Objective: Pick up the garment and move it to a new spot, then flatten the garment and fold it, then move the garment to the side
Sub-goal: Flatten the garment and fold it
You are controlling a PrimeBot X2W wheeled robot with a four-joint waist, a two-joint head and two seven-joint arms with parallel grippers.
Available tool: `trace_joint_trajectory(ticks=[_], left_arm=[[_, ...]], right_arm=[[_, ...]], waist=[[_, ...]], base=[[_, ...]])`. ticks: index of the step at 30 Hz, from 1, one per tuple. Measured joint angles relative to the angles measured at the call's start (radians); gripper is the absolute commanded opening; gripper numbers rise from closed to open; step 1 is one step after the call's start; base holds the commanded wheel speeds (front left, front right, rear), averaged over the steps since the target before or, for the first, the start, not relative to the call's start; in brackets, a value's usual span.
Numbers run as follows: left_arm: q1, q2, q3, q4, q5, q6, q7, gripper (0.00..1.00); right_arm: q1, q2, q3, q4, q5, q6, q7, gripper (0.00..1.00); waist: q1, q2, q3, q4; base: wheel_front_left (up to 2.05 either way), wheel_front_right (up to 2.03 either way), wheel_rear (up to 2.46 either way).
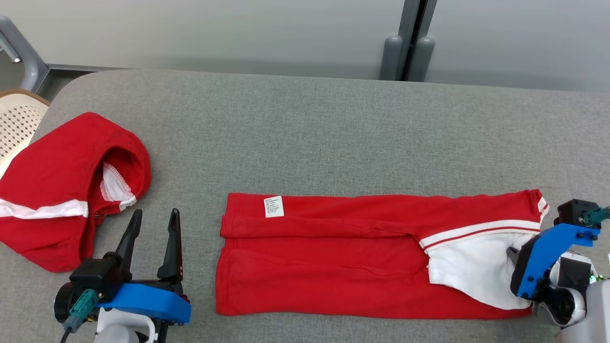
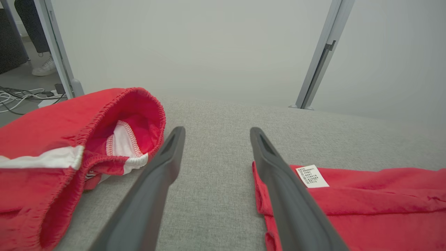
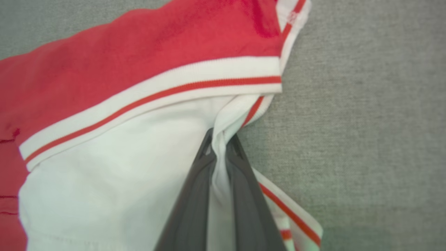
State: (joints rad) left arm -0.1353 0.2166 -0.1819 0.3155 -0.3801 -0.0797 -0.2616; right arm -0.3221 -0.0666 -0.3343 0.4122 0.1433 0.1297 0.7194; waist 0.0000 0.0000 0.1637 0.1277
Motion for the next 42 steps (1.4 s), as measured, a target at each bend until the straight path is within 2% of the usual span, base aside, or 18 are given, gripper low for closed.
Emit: trace_joint_trajectory(ticks=[2,6,11,16,19,24,30,36,42], left_arm=[[0.0,-0.001,0.003,0.0,0.002,0.0,0.0,1.0],[0.003,-0.001,0.009,0.0,0.002,0.0,0.0,1.0],[0.015,0.0,0.014,-0.004,0.003,0.0,0.0,1.0],[0.026,0.0,0.017,-0.008,0.005,-0.001,0.0,1.0],[0.032,-0.001,0.015,-0.009,0.011,-0.001,0.0,1.0],[0.041,-0.002,0.009,-0.015,0.012,0.0,0.0,1.0],[0.042,0.001,0.004,-0.034,0.012,0.006,0.004,1.0],[0.044,0.009,-0.001,-0.044,0.011,0.008,0.006,1.0],[0.038,0.008,-0.012,-0.048,0.011,0.008,0.009,1.0]], right_arm=[[0.013,-0.009,0.01,-0.017,0.019,0.001,-0.012,0.0],[0.046,-0.069,0.001,-0.078,0.042,0.001,-0.033,0.0],[0.097,-0.141,-0.061,-0.197,0.034,0.001,-0.025,0.0],[0.17,-0.183,-0.11,-0.341,-0.034,0.001,0.016,0.0],[0.189,-0.174,-0.098,-0.409,-0.034,0.001,0.028,0.0],[0.212,-0.137,0.029,-0.489,-0.011,0.001,0.051,0.0],[0.188,-0.089,0.297,-0.502,0.014,0.001,0.064,0.0],[0.094,-0.037,0.529,-0.379,0.064,0.001,0.042,0.0],[0.001,0.006,0.633,-0.207,0.098,0.001,-0.017,0.0]], waist=[[0.0001,0.0,-0.002,-0.003],[0.0,0.0,-0.011,-0.009],[0.0,0.0,-0.021,-0.016],[0.0,0.0,-0.029,-0.02],[0.0,0.0,-0.037,-0.023],[0.0,0.0,-0.048,-0.023],[0.0,0.0,-0.054,-0.016],[0.0,0.0,-0.051,0.0],[0.0,0.0,-0.037,0.023]], base=[[0.0,0.0,0.0],[0.0,0.0,0.0],[0.0,0.0,0.0],[0.0,0.0,0.0],[0.0,0.0,0.0],[0.0,0.0,0.0],[0.0,0.0,0.0],[0.0,0.0,0.0],[0.0,0.0,0.0]])
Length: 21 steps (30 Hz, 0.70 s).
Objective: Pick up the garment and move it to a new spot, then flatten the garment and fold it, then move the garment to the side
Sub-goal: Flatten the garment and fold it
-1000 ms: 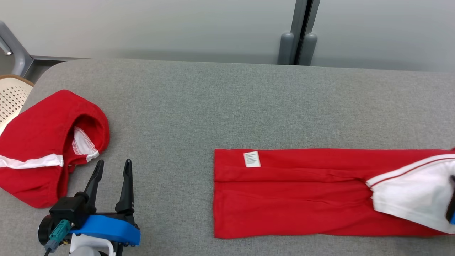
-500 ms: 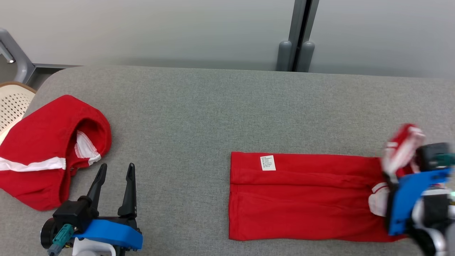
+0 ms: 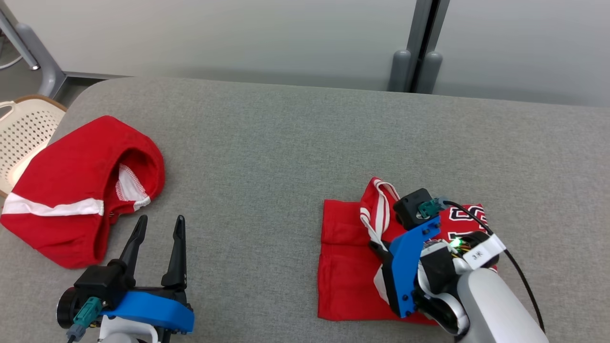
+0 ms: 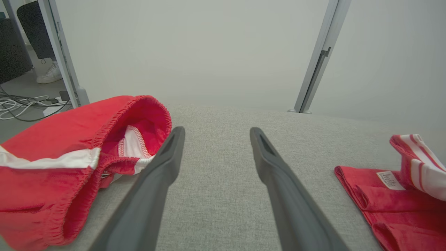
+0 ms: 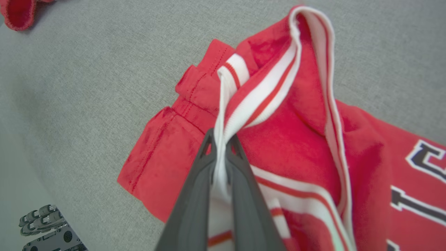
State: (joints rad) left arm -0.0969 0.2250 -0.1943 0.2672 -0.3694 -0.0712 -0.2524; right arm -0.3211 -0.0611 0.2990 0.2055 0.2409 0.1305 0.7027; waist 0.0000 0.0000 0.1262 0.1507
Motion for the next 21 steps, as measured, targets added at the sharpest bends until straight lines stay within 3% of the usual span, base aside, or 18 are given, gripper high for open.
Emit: trace_joint_trajectory(ticks=[10,12,13,21], left_arm=[[-0.014,-0.001,-0.005,0.012,-0.008,0.0,-0.001,1.0],[-0.014,-0.002,-0.006,0.012,-0.008,0.0,-0.001,1.0],[-0.014,-0.002,-0.006,0.012,-0.008,0.0,-0.002,1.0],[-0.014,-0.001,-0.004,0.013,-0.01,0.003,-0.005,1.0]], right_arm=[[-0.11,0.009,0.103,0.192,0.109,0.0,-0.087,0.0],[-0.122,0.009,0.128,0.215,0.13,0.0,-0.095,0.44],[-0.126,0.01,0.135,0.22,0.151,0.0,-0.11,1.0],[-0.165,0.011,0.174,0.142,0.302,0.0,-0.224,1.0]], waist=[[0.0,0.0,0.011,0.019],[0.0,0.0,0.01,0.018],[0.0,0.0,0.009,0.016],[0.0,0.0,0.005,-0.003]], base=[[0.0,0.0,0.0],[0.0,0.0,0.0],[0.0,0.0,0.0],[0.0,0.0,0.0]])
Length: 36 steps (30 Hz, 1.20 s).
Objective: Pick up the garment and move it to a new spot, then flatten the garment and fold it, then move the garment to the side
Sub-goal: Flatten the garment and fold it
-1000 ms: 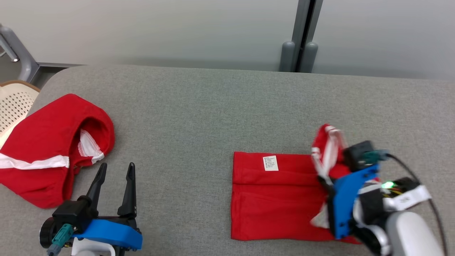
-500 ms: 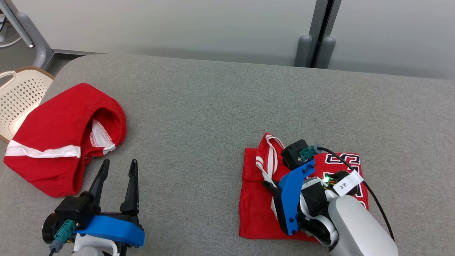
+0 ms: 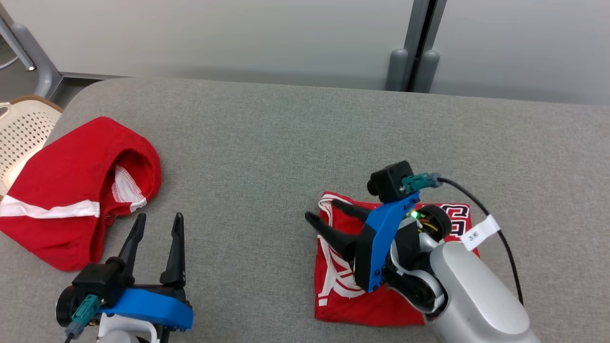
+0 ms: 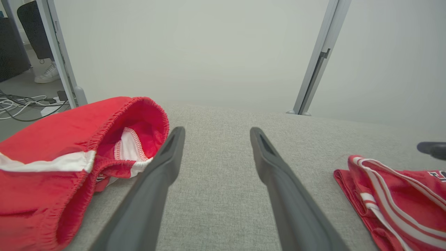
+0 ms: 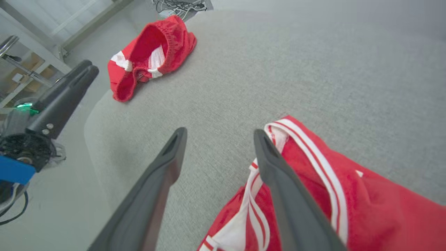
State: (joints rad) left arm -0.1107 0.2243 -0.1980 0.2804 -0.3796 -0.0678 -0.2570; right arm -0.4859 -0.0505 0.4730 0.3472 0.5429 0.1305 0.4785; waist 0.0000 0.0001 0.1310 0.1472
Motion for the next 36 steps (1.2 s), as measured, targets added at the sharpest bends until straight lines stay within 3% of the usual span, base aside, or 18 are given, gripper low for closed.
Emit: trace_joint_trajectory(ticks=[6,17,22,27,28,29,30,36], left_arm=[[0.003,0.002,0.006,-0.008,-0.005,0.006,-0.002,1.0],[0.04,0.008,0.015,-0.024,-0.007,0.017,-0.003,1.0],[0.056,0.004,0.004,-0.05,-0.007,0.025,0.0,1.0],[0.059,0.007,-0.003,-0.062,-0.007,0.027,0.007,1.0],[0.06,0.009,-0.004,-0.062,-0.007,0.027,0.008,1.0],[0.061,0.013,-0.004,-0.064,-0.007,0.027,0.009,1.0],[0.063,0.017,-0.004,-0.065,-0.007,0.027,0.009,1.0],[0.063,0.022,-0.013,-0.074,-0.006,0.028,0.018,1.0]], right_arm=[[0.014,0.0,-0.149,-0.133,-0.113,0.0,-0.116,1.0],[0.3,-0.023,-0.502,-0.342,-0.399,0.0,-0.254,1.0],[0.382,-0.013,-0.548,-0.312,-0.445,0.0,-0.296,1.0],[0.412,-0.004,-0.494,-0.197,-0.453,0.0,-0.336,1.0],[0.412,-0.004,-0.466,-0.171,-0.455,0.0,-0.343,0.7],[0.41,-0.003,-0.436,-0.142,-0.456,0.0,-0.349,0.19],[0.407,-0.002,-0.399,-0.111,-0.453,0.0,-0.352,0.0],[0.341,0.0,-0.166,0.047,-0.402,0.0,-0.339,0.0]], waist=[[0.0,0.0,-0.006,-0.016],[0.0,-0.0001,-0.04,-0.049],[-0.0001,0.0,-0.051,-0.063],[-0.0001,0.0,-0.048,-0.053],[-0.0001,0.0,-0.047,-0.052],[-0.0001,0.0,-0.045,-0.051],[-0.0001,0.0,-0.044,-0.049],[-0.0001,0.0,-0.039,-0.033]], base=[[0.0,0.0,0.0],[0.0,0.0,0.0],[0.0,0.0,0.0],[0.0,0.0,0.0],[0.0,0.0,0.0],[0.0,0.0,0.0],[0.0,0.0,0.0],[0.0,0.0,0.0]])
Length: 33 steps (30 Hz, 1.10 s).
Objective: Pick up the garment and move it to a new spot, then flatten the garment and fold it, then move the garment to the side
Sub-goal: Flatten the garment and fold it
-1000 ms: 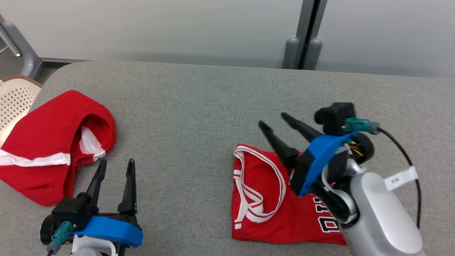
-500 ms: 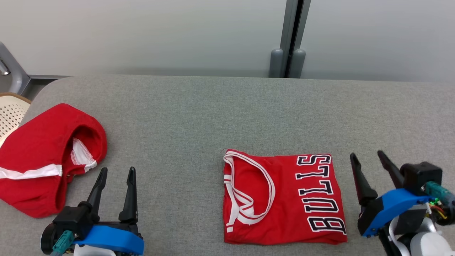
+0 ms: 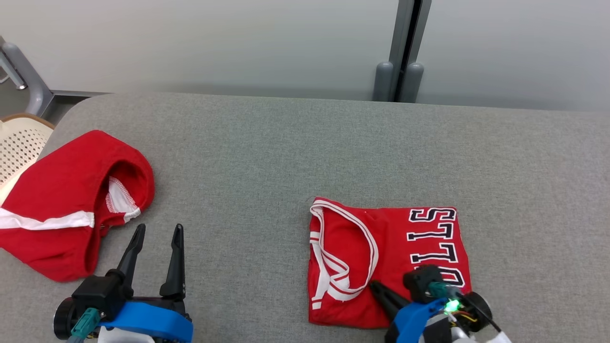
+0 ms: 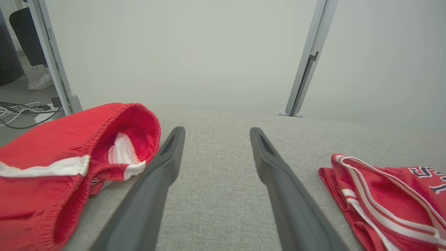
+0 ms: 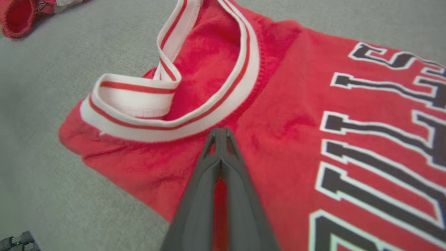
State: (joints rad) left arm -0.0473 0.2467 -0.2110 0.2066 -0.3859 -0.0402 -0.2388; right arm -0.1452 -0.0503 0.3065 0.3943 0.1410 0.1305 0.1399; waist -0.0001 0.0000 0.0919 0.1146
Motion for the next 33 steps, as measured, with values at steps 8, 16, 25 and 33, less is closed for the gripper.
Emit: trace_joint_trajectory(ticks=[8,16,25,33], left_arm=[[-0.015,0.001,-0.01,0.005,-0.001,0.0,0.001,1.0],[-0.021,-0.001,-0.007,0.022,-0.009,0.0,-0.002,1.0],[0.002,0.001,0.004,0.019,-0.016,0.014,-0.011,1.0],[0.023,0.01,0.003,0.006,-0.018,0.024,-0.01,1.0]], right_arm=[[-0.122,0.001,0.291,0.11,0.115,0.0,0.036,0.0],[-0.178,0.002,0.444,0.053,0.3,0.0,0.033,0.0],[-0.16,0.002,0.183,-0.126,0.246,0.0,-0.082,1.0],[0.014,0.001,-0.193,-0.364,0.13,0.0,-0.137,1.0]], waist=[[0.0,0.0,0.009,0.018],[0.0,0.0,0.007,0.019],[0.0001,0.0001,-0.022,-0.013],[0.0001,0.0,-0.043,-0.05]], base=[[0.0,0.0,0.0],[0.0,0.0,0.0],[0.0,0.0,0.0],[0.0,0.0,0.0]])
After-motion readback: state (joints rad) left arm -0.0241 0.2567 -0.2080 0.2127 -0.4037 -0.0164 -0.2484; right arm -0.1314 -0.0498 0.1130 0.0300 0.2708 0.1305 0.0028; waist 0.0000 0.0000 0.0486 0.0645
